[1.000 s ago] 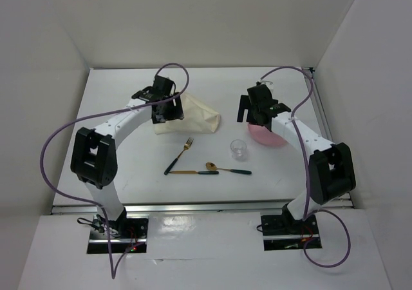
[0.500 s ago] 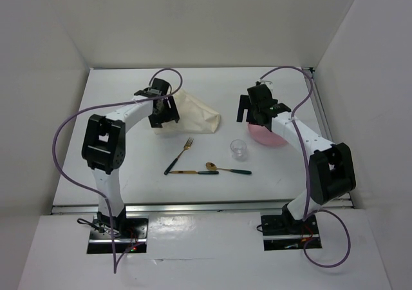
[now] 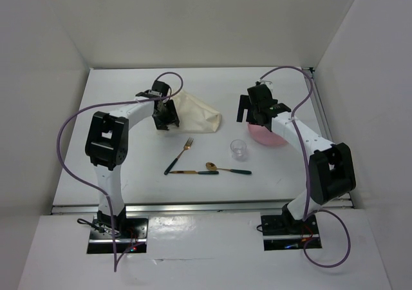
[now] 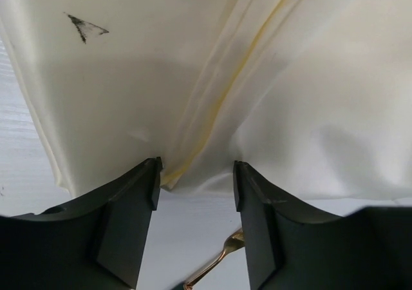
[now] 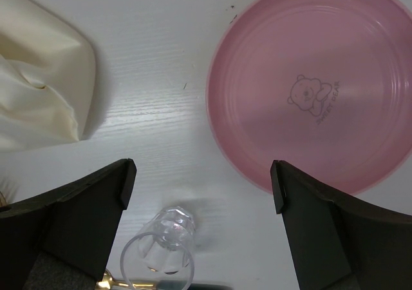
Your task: Set the dinner table for one person
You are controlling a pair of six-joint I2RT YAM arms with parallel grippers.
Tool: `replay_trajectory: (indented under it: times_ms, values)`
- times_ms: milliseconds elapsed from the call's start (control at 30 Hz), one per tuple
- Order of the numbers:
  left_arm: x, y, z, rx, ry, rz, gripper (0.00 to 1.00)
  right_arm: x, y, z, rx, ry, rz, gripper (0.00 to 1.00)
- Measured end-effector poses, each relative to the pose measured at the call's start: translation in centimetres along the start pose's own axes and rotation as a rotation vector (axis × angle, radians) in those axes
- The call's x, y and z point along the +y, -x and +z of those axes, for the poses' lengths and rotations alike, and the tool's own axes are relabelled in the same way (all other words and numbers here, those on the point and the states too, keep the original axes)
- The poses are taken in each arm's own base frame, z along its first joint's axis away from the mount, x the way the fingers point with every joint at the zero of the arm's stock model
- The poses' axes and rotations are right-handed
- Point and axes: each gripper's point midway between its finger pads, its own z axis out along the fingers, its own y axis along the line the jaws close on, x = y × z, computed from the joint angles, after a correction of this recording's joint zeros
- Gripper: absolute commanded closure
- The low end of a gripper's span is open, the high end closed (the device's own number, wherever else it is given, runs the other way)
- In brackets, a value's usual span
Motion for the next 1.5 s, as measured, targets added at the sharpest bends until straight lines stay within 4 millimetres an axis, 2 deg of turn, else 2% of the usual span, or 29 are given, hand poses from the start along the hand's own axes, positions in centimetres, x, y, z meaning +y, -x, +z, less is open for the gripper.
replay_trajectory:
  times_ms: [67,200,233,333,367,400,467,567,667,800,967,1067,1233,1400,1500]
  values:
    - [-0.1,0.0,0.0,0.003,-0.007,0.001,0.37,0.0,0.0,0.0,0.0,0.0,0.0,0.0]
    - [-0.1,-0.1,0.0,0.005,-0.01,0.008,0.49,0.0,0.0,0.0,0.0,0.0,0.0,0.0]
    - [-0.1,-0.1,0.0,0.005,-0.01,0.014,0.63,0.0,0.0,0.0,0.001,0.0,0.0,0.0]
    - [-0.1,0.0,-0.1,0.003,-0.008,0.021,0.81,0.2,0.0,-0.1,0.003,0.009,-0.01,0.0]
    - [-0.1,0.1,-0.2,0.002,-0.008,0.023,0.95,0.5,-0.1,-0.1,0.006,0.022,-0.014,0.0]
    - [-0.2,0.2,-0.3,0.0,-0.009,0.025,1.0,0.8,-0.1,-0.1,0.011,0.037,-0.021,0.0]
    - [-0.3,0.5,-0.9,-0.006,-0.008,0.026,1.0,1.7,-0.1,0.0,0.026,0.079,-0.037,0.0]
    - [-1.3,1.8,-2.6,-0.035,-0.024,0.033,1.0,4.0,0.3,0.8,0.061,0.172,-0.065,0.0]
    - [-2.9,3.9,-5.3,-0.098,-0.065,0.053,1.0,6.8,0.4,2.1,0.106,0.281,-0.087,0.0]
    - [-4.5,5.9,-9.8,-0.191,-0.118,0.066,1.0,9.9,-0.8,3.8,0.19,0.409,-0.106,0.02]
    - [-4.6,6.4,-13.7,-0.249,-0.126,0.061,1.0,12.4,-1.6,5.7,0.254,0.508,-0.107,0.03]
    - [-3.4,5.4,-15.0,-0.258,-0.101,0.029,1.0,13.1,-2.3,5.8,0.286,0.547,-0.1,0.04]
    - [0.0,1.2,-15.5,-0.205,-0.027,-0.058,1.0,14.9,-1.9,5.2,0.286,0.606,-0.098,0.04]
    - [3.1,-2.9,-14.0,-0.124,0.066,-0.166,1.0,19.3,0.5,5.3,0.224,0.665,-0.148,0.06]
    - [4.5,-4.9,-13.3,-0.089,0.102,-0.228,1.0,22.5,0.9,5.7,0.187,0.668,-0.198,0.07]
